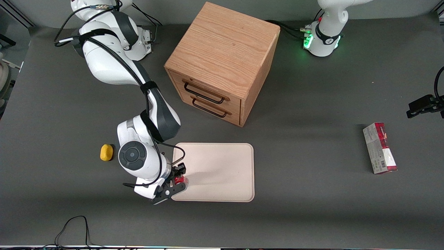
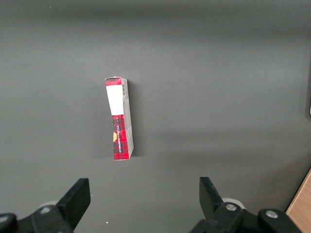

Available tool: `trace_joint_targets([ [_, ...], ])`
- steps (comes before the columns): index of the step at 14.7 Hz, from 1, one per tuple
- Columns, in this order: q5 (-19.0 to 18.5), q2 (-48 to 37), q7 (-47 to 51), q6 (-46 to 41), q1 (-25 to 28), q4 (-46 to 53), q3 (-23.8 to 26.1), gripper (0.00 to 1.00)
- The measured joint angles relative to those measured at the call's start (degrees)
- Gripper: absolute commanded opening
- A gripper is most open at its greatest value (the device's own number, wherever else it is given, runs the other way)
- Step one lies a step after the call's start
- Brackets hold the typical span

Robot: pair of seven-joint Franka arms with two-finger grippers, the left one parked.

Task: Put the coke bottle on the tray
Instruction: 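Lower the bottle onto the tray and open the right gripper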

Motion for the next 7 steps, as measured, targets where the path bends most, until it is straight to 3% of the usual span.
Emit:
trace_joint_targets([
  [3,0.0,-1.5,0.6,-3.2,0.0,1.0,-0.1,1.00],
  [7,0.0,-8.5,1.3,-16.5,-0.1,2.2,-0.3,1.00],
])
